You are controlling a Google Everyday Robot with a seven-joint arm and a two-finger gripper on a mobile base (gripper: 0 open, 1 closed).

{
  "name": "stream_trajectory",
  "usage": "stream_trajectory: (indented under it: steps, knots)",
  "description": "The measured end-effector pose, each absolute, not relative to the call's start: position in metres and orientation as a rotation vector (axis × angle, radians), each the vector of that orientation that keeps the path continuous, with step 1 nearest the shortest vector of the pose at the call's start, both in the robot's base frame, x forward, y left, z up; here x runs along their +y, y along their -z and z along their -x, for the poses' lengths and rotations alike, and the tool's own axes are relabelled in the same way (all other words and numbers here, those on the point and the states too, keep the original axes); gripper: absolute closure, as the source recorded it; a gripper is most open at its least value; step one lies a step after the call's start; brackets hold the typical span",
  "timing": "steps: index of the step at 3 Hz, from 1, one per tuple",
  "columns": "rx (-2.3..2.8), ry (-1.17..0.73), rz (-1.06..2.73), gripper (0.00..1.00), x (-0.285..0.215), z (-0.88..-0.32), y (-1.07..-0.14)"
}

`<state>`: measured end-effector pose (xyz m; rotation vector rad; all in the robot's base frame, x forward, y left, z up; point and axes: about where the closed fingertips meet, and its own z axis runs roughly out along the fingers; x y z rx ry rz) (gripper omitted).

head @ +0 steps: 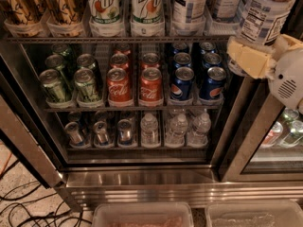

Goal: Pick blue plastic bottle from top shelf of fridge

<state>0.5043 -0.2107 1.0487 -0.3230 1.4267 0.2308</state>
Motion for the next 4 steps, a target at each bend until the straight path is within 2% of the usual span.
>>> stream_trajectory:
  steps: [2,4]
  knots:
    - [1.424,-0.292,0.417,1.0,-0.173,-0.506,-1.032]
    - [1.441,-0.407,0.525,1.0,-0.112,-0.474,-0.996]
